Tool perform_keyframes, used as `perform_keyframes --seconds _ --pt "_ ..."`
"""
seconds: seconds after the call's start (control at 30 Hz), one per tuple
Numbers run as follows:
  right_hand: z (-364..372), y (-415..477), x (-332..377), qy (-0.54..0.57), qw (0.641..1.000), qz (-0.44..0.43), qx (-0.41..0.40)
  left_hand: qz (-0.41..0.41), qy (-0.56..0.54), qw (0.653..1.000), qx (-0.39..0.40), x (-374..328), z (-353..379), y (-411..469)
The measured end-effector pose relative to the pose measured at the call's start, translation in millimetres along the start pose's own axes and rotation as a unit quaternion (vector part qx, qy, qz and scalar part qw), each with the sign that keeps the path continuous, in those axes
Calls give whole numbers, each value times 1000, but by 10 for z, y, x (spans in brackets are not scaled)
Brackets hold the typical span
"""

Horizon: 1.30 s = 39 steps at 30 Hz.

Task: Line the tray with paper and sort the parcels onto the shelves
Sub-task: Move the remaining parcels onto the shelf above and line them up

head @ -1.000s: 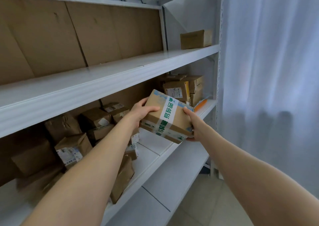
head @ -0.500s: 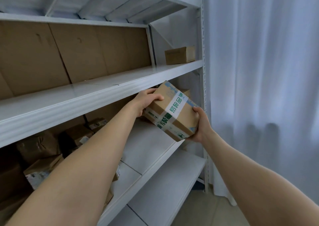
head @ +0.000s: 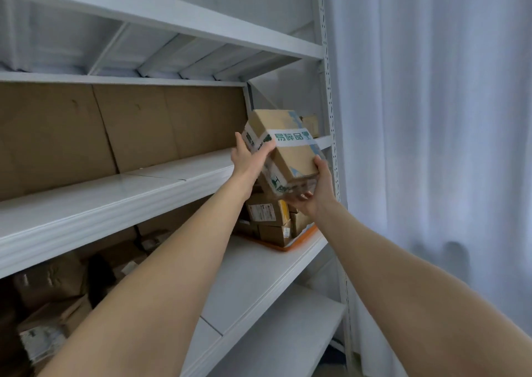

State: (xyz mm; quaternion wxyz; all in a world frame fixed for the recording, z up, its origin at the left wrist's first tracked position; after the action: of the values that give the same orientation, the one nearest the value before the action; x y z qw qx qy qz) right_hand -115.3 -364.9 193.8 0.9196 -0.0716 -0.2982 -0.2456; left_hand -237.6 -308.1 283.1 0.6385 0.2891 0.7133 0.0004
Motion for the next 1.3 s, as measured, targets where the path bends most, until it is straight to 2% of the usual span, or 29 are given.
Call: perform_keyframes --seconds 0.17,0.37,0.53,0.77,1.1,1.3 --pt "272 173 233 -30 999 -24 20 35 -31 998 40 -171 190 82" --pt "438 498 502 -92 995 -47 8 -26 -54 998 25 -193 205 394" --pt "547 859 774 -212 968 -125 -44 -47 -93 995 1 -206 237 809" --pt "701 1581 1092 -265 942 -194 -62 -62 -86 994 -14 -210 397 1538" --pt "777 2935 1221 -337 921 -190 -34 -129 -96 987 -22 198 692 2696" --pt "641 3408 1137 -355 916 -176 -64 -168 -74 982 -34 447 835 3001"
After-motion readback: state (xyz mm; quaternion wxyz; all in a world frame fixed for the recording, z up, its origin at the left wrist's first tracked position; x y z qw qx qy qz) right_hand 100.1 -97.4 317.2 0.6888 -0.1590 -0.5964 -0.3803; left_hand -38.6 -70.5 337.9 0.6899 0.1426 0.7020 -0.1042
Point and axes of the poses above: each hand's wrist, its own y-axis towards the middle knuckle, its own z-axis out of the palm, x = y × z, the point moved 5 cm from there along y, towards the middle knuckle, and after that the axes turned 3 degrees about x, right-handed, at the moved point
